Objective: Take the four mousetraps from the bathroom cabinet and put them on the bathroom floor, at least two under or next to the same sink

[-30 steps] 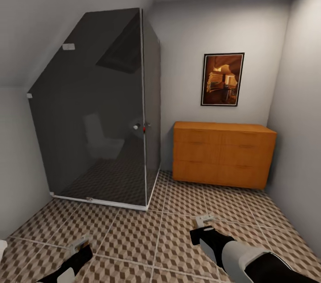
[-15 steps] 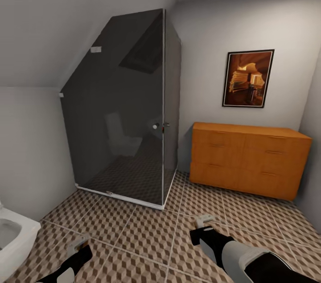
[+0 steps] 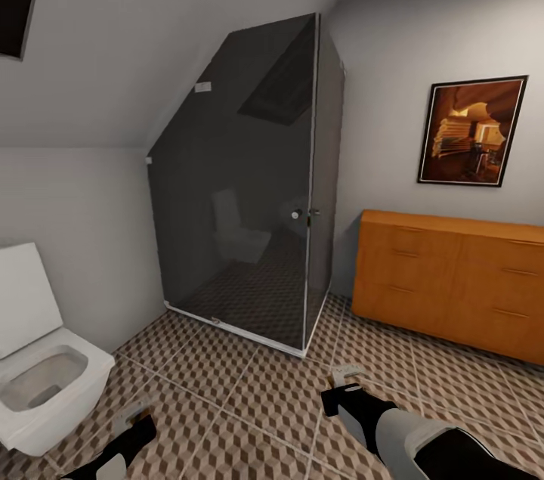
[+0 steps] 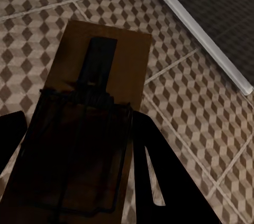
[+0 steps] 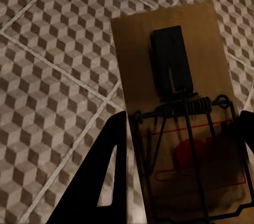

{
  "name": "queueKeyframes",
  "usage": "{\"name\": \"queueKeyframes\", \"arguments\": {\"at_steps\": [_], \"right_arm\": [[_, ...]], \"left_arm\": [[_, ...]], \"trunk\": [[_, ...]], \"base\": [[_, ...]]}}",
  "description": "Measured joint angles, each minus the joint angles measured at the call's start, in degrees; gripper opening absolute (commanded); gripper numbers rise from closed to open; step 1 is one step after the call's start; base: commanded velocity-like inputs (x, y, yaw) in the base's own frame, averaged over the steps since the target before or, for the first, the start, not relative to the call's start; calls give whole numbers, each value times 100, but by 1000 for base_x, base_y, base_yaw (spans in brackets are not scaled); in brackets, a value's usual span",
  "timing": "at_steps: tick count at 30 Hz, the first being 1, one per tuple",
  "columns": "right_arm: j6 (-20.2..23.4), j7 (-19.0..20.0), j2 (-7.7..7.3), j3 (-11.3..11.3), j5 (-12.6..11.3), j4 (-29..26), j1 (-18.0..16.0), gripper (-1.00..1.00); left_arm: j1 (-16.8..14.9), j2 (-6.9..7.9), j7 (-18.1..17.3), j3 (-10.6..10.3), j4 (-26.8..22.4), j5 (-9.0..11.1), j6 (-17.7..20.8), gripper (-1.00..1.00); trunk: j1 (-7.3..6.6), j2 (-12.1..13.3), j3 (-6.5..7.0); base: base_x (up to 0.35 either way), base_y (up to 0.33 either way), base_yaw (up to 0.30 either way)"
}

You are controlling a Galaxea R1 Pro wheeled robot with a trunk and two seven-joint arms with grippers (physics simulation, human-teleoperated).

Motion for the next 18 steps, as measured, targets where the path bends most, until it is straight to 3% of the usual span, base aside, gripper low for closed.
{"name": "queueKeyframes", "arguments": {"at_steps": [18], "right_arm": [[0,21,0,1,2,1,0,-100]], "left_arm": [[0,-2,15,9,-3,29,44,-100]], "trunk": [[0,0,0]], "base": [[0,0,284]]}}
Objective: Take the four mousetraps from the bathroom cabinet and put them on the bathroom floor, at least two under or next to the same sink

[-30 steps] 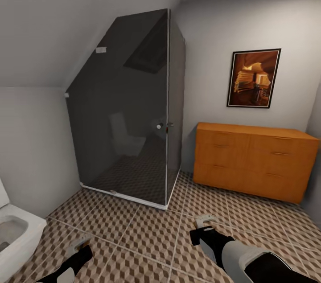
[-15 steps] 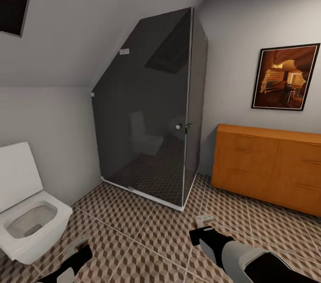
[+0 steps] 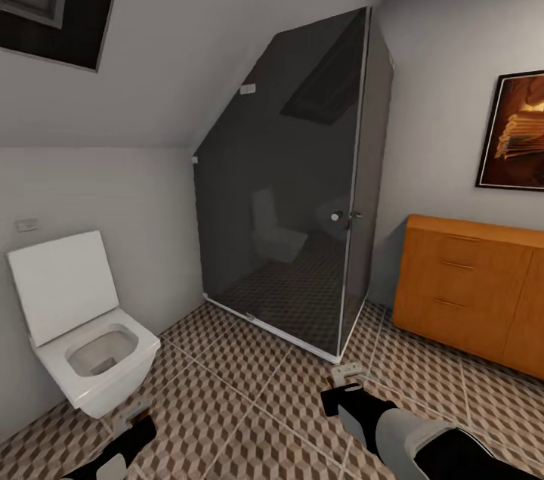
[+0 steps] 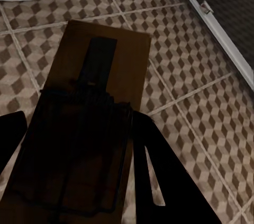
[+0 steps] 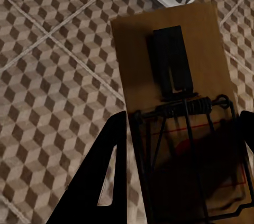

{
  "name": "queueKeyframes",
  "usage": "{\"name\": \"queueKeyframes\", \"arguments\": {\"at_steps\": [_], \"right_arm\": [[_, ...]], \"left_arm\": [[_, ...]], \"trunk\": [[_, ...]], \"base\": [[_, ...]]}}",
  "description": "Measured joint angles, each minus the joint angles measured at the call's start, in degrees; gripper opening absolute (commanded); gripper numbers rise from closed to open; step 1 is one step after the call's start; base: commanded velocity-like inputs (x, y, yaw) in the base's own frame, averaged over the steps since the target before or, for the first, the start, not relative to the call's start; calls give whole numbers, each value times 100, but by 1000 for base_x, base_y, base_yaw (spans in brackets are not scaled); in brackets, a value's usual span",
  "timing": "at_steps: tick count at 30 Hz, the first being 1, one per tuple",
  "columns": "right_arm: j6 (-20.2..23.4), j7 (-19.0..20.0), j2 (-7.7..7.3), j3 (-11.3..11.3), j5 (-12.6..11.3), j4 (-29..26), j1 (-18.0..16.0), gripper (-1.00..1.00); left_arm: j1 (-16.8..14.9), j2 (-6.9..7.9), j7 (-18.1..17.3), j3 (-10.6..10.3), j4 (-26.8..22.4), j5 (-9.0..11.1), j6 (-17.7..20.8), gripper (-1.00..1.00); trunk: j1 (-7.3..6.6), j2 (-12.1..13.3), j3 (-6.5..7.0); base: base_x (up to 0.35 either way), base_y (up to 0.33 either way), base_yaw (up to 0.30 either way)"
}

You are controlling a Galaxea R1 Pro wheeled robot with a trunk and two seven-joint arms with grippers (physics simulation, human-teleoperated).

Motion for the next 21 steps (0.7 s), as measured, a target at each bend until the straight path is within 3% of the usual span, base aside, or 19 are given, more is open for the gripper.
{"name": "queueKeyframes", "arguments": {"at_steps": [21], "right_arm": [[0,0,-3,-5,1,-3,0,-100]], "left_arm": [[0,7,30,-15,7,-29,-46,-100]], "trunk": [[0,0,0]], "base": [[0,0,284]]}}
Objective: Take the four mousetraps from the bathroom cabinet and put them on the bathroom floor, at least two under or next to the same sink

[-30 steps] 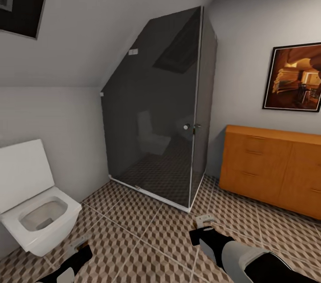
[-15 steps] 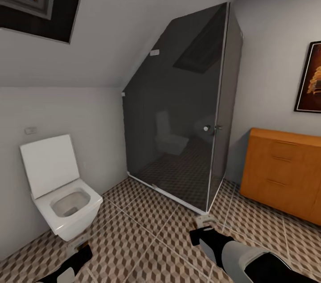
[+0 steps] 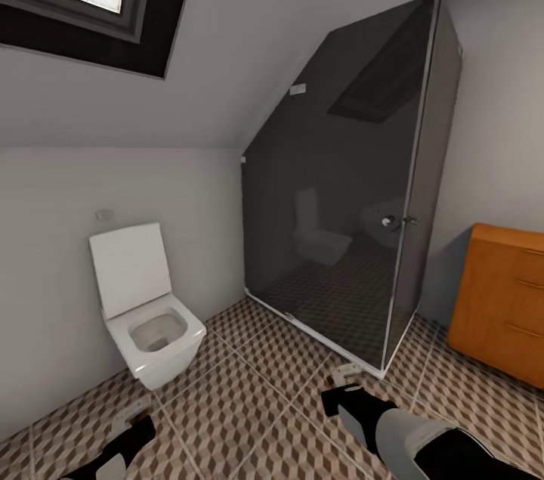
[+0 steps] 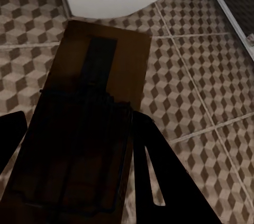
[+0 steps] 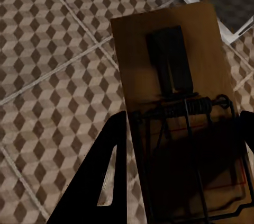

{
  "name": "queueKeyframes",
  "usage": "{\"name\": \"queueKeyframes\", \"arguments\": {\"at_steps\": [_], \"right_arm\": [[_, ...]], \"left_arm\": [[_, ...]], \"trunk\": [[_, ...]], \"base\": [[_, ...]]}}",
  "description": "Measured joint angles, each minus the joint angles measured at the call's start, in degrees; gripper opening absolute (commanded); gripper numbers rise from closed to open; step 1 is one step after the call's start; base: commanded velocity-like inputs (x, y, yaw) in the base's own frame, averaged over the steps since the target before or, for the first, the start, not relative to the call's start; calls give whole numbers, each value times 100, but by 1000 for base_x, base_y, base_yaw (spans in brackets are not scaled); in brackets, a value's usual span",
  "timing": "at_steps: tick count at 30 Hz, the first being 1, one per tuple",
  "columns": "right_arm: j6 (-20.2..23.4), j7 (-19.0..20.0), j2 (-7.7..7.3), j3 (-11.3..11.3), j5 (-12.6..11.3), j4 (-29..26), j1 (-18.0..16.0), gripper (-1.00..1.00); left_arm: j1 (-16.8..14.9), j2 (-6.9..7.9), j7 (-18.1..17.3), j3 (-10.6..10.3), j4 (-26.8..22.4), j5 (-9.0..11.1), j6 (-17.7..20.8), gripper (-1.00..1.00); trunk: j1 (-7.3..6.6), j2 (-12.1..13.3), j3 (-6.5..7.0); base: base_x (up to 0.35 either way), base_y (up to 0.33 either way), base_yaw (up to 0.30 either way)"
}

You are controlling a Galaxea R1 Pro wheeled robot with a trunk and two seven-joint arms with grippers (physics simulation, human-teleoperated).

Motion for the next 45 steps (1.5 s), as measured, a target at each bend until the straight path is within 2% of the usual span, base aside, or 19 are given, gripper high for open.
{"name": "queueKeyframes", "arguments": {"at_steps": [23,45], "right_arm": [[-8,-11,-16,-3,2,-3,0,-100],[-25,-26,-46,-3,2,-5,-1,-100]], "left_arm": [[0,51,8,-20,3,11,47,-100],[1,29,113,-16,1,0,43,-100]], "trunk": [[-1,0,0],[-1,0,0]], "base": [[4,-1,284],[240,-116,258]]}}
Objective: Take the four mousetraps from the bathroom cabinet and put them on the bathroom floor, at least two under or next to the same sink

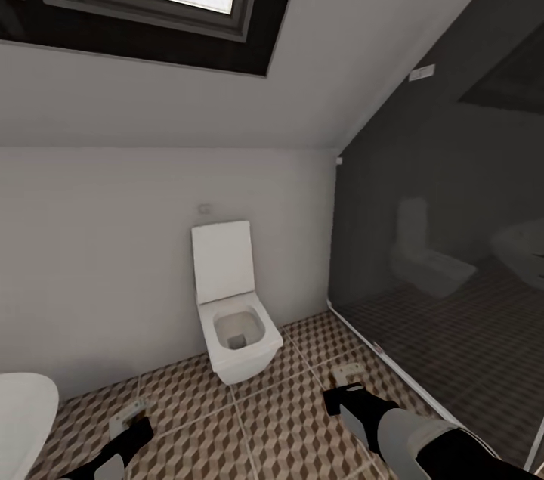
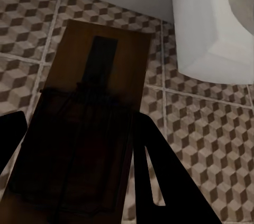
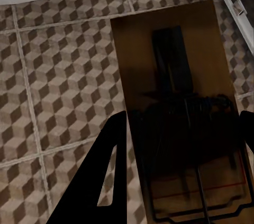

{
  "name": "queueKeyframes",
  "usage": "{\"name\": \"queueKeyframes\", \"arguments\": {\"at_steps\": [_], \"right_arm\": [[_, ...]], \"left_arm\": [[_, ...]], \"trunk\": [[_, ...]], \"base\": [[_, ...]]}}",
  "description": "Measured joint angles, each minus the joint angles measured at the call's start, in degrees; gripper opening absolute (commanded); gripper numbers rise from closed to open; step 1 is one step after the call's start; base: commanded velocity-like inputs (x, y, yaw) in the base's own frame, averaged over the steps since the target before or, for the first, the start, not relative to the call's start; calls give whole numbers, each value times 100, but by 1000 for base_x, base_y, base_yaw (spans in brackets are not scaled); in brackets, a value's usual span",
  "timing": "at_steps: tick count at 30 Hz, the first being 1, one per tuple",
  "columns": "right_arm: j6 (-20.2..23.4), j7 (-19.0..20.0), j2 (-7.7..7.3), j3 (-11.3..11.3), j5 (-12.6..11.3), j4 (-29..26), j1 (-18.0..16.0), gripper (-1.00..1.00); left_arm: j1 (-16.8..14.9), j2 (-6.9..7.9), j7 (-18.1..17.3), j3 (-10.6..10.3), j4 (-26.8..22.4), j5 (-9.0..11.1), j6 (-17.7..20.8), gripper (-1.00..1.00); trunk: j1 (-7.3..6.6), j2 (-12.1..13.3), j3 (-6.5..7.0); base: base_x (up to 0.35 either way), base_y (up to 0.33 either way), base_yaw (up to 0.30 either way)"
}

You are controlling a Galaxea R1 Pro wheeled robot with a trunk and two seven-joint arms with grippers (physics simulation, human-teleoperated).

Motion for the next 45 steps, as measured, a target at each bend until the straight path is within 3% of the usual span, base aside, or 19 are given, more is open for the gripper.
{"name": "queueKeyframes", "arguments": {"at_steps": [7,29,45], "right_arm": [[-19,-1,-19,1,0,1,-1,-100],[-31,-8,-20,0,-6,2,-1,-100],[-29,-10,-20,0,0,1,-1,-100]], "left_arm": [[0,-2,0,6,-1,-1,-5,-100],[1,24,1,6,-1,30,0,-100],[1,37,2,12,6,44,-22,-100]], "trunk": [[1,0,0],[0,0,0],[0,0,0]], "base": [[20,-101,10],[105,-274,6],[118,-274,247]]}}
